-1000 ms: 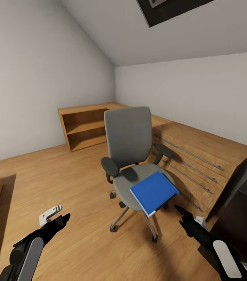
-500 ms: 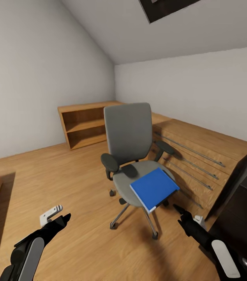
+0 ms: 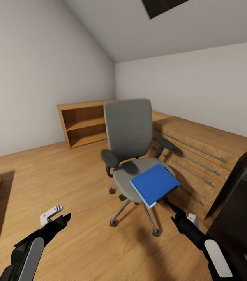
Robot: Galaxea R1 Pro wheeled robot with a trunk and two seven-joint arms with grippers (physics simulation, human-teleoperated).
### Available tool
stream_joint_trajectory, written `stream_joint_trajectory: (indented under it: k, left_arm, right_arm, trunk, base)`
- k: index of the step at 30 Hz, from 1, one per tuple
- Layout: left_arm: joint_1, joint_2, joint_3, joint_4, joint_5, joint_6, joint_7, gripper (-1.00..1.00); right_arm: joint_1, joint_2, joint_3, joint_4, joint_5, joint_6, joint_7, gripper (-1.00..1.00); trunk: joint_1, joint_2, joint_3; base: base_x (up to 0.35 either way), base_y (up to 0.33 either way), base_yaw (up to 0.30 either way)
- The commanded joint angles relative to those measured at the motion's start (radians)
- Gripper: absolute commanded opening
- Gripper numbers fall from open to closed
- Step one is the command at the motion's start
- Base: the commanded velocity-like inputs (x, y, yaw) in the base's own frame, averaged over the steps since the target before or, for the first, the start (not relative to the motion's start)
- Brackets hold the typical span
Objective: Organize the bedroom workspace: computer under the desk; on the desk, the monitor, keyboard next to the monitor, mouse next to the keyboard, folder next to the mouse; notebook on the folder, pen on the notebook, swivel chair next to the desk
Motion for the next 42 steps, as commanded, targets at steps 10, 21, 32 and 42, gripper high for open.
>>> stream_joint_trajectory:
  k: [10, 21, 32, 42]
  left_arm:
    - [-0.001, -0.002, -0.005, -0.001, 0.011, 0.003, 0.007, 1.00]
    - [-0.001, -0.002, -0.019, -0.001, 0.011, 0.003, 0.006, 1.00]
    - [-0.001, -0.002, -0.020, 0.000, 0.011, 0.003, 0.006, 1.00]
    - [-0.001, -0.002, -0.037, 0.001, 0.010, 0.004, 0.007, 1.00]
  right_arm:
    - [-0.001, -0.004, -0.001, 0.042, 0.000, 0.006, 0.199, 1.00]
    - [-0.001, 0.001, 0.007, 0.044, 0.003, 0.005, 0.200, 1.00]
    - [-0.001, 0.030, 0.006, 0.045, 0.000, -0.004, 0.196, 1.00]
    - [-0.004, 0.060, 0.011, 0.045, -0.002, -0.083, 0.153, 1.00]
  trunk:
    - [0.038, -0.071, -0.032]
    - [0.080, -0.148, -0.067]
    - [0.123, -0.225, -0.101]
    - [0.134, -0.246, -0.111]
  base:
    - [0.000, 0.000, 0.000]
    - [0.000, 0.000, 0.000]
    - [0.000, 0.000, 0.000]
    - [0.000, 0.000, 0.000]
